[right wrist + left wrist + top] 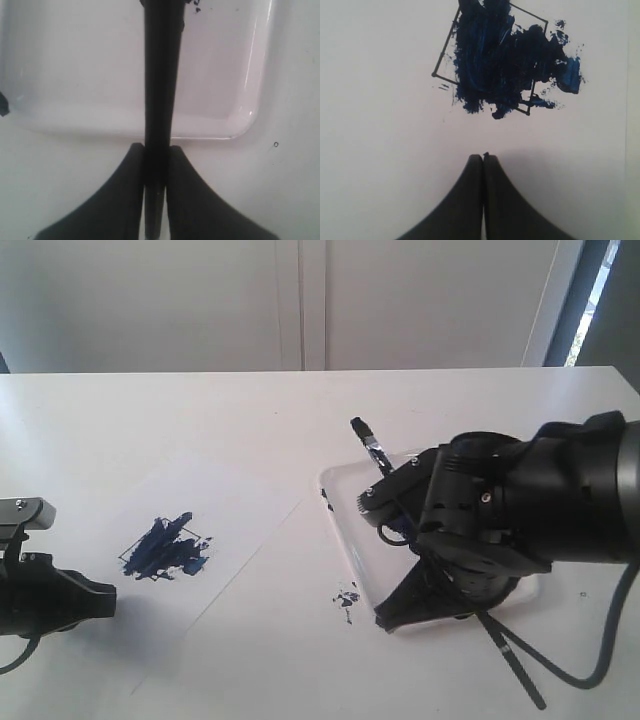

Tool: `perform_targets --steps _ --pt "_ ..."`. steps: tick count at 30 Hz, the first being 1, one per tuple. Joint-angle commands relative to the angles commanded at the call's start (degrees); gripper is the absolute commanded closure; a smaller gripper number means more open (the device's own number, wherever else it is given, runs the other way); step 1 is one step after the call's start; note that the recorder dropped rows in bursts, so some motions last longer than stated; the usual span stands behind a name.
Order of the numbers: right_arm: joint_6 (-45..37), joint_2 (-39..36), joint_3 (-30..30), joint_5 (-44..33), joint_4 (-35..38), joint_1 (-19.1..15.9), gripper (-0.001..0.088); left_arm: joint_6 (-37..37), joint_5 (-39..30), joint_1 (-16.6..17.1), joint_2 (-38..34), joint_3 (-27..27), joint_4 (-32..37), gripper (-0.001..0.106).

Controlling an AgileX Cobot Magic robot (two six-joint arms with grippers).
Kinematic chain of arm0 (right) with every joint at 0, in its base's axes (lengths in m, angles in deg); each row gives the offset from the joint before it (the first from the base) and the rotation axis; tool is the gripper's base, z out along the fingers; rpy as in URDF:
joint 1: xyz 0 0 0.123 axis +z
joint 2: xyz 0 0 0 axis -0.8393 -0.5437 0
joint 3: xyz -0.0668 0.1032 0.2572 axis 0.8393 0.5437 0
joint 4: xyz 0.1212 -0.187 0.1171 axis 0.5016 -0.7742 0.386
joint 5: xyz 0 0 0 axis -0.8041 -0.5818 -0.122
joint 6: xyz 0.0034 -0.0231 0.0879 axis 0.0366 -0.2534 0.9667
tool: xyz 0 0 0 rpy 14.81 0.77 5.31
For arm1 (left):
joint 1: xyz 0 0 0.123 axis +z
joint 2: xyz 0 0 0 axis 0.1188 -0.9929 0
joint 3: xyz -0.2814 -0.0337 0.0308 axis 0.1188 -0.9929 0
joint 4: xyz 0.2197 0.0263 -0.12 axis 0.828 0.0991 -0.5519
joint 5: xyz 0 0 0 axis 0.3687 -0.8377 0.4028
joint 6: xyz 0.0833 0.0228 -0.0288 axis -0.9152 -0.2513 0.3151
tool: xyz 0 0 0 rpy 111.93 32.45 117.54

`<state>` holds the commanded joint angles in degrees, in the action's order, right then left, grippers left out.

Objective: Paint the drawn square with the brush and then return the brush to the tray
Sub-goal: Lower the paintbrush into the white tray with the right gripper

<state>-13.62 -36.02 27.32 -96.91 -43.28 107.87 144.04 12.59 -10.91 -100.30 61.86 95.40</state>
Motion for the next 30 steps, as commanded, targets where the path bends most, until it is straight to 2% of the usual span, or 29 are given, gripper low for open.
perform_targets --steps 10,18,30 --pt "1.9 -3.9 3.9 7.2 0.0 -2.4 0.0868 0.0 0.0 0.0 0.0 0.0 0.0 0.105" --pt "3.3 -7.8 5.1 8.7 0.2 -2.4 0.0868 0.0 0.0 0.0 0.0 0.0 0.0 0.105" --pt "4.8 -8.0 7.4 10.1 0.1 -2.4 0.0868 0.0 0.0 0.0 0.0 0.0 0.0 0.105"
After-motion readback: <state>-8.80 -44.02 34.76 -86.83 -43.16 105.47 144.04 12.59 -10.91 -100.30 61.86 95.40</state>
